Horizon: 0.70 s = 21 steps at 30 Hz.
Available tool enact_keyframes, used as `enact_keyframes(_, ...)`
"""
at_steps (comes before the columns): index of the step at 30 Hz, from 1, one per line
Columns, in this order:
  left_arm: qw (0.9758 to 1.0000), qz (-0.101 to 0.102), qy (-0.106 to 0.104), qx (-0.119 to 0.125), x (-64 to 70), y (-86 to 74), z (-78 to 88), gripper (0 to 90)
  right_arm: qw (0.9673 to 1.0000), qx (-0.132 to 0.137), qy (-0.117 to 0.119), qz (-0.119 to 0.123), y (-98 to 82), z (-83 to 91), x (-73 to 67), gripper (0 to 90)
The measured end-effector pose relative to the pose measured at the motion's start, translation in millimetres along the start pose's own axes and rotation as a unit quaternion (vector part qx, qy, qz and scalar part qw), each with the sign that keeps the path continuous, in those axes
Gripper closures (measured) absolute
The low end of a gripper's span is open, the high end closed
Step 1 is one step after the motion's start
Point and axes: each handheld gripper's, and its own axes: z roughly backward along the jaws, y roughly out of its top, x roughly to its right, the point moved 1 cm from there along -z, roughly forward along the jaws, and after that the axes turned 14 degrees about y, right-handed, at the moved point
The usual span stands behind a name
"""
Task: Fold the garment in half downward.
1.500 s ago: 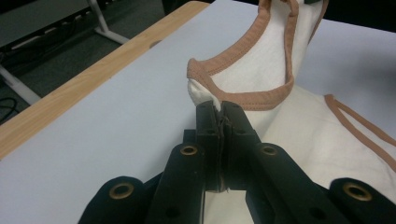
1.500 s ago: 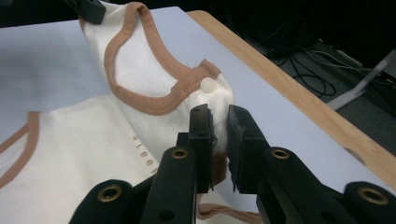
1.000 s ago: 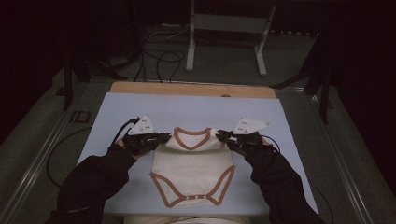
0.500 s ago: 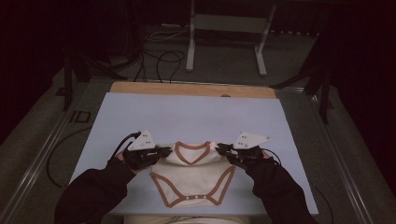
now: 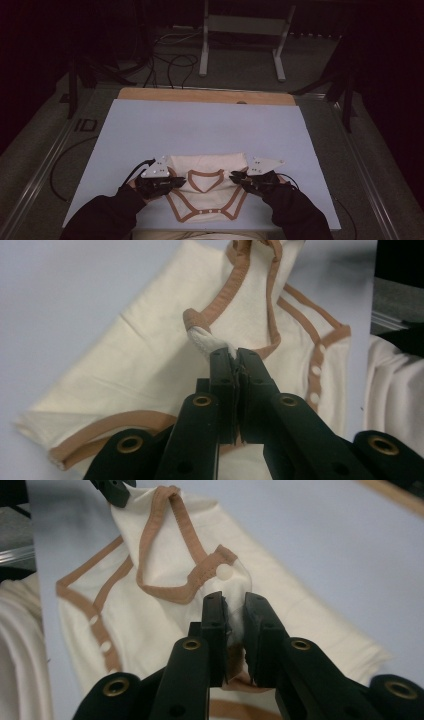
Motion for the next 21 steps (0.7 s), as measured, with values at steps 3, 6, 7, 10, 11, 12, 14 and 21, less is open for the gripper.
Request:
enact_keyframes(3,0.9999,0.009,-0.006,-0.007,1.5,-7.7,-4.5,87.5,0.9999,0.000,0.008,-0.013,-10.0,-4.4,-0.5,79.9)
enact_keyframes(6,0.9998,0.014,-0.012,-0.012,2.9,-12.2,-7.4,87.5,0.9996,-0.008,0.018,-0.021,-18.9,-10.2,-2.4,79.9)
enact_keyframes(7,0.9997,0.016,-0.015,-0.014,3.6,-13.5,-8.0,87.5,0.9995,-0.010,0.021,-0.022,-20.7,-11.1,-3.1,79.9)
enact_keyframes(10,0.9995,0.010,-0.023,-0.020,7.6,-18.3,-9.1,87.5,0.9990,-0.013,0.027,-0.032,-27.2,-12.9,-5.6,79.8)
enact_keyframes(11,0.9994,0.012,-0.024,-0.023,8.9,-20.2,-9.7,87.4,0.9989,-0.014,0.028,-0.035,-29.9,-13.1,-6.2,79.8)
enact_keyframes(12,0.9993,0.013,-0.026,-0.024,9.5,-21.8,-10.4,87.3,0.9989,-0.013,0.029,-0.035,-32.0,-13.2,-6.0,79.5)
enact_keyframes(14,0.9990,0.018,-0.029,-0.030,11.0,-26.3,-12.4,87.3,0.9985,-0.013,0.033,-0.042,-35.4,-14.1,-6.2,79.4)
enact_keyframes(21,0.9982,0.012,-0.030,-0.051,14.4,-36.2,-16.4,86.0,0.9973,-0.025,0.046,-0.051,-43.9,-18.6,-8.8,75.6)
